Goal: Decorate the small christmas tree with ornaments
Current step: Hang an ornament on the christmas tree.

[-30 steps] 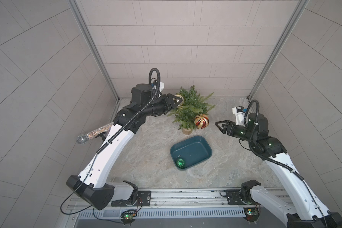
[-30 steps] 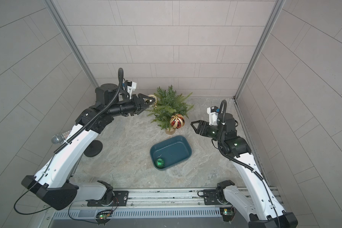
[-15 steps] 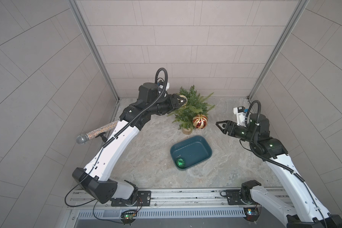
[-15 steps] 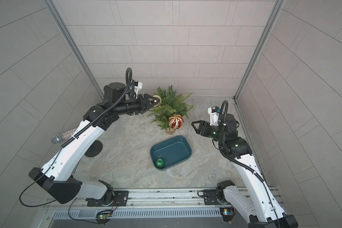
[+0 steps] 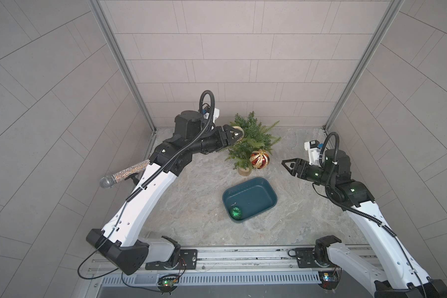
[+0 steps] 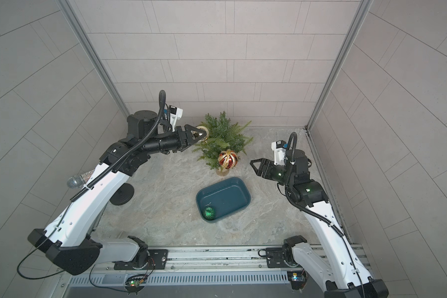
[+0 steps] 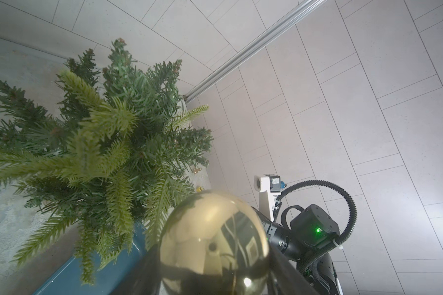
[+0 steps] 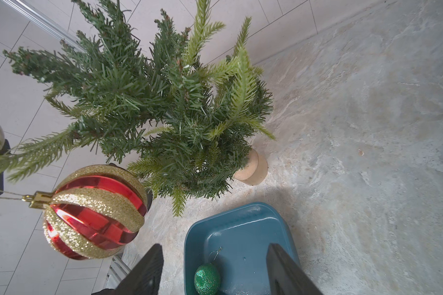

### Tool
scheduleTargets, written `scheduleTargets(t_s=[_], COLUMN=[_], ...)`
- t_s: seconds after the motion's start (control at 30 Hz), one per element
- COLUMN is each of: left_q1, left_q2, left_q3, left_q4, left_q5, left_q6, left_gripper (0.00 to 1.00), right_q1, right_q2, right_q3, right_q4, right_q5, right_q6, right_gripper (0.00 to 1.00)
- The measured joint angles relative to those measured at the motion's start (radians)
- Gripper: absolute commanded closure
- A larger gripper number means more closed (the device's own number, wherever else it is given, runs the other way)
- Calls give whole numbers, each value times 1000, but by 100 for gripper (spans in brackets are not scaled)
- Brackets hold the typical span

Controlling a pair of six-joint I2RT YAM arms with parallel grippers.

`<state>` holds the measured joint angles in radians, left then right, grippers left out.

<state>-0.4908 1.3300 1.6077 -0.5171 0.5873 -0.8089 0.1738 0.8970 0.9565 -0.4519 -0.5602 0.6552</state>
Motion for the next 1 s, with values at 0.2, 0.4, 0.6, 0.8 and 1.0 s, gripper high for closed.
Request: scheduleTargets(t_s=[0.2, 0.4, 0.6, 0.8, 1.0], left_q1=[-1, -6, -7, -7, -7], left_q2=[-2, -4, -43, -157, -324], left_q3=[-51, -58, -104, -212, -399], left_q4=[48, 76, 87, 92, 76], left_q5=[35, 49, 44, 15, -34], left_q6=[-35, -51, -51, -19, 21], left_gripper=[32, 32, 32, 31, 30], right_q1=[-1, -5, -5, -6, -5], right_q2=[0, 0, 0, -4, -42], right_q3=[-1, -9, -9, -9, -60], right_q4=[5, 7, 7, -13, -46], right_q5=[0, 0, -1, -5, -10], right_q6=[0, 0, 0, -13, -27], right_gripper=[33, 33, 33, 33, 35])
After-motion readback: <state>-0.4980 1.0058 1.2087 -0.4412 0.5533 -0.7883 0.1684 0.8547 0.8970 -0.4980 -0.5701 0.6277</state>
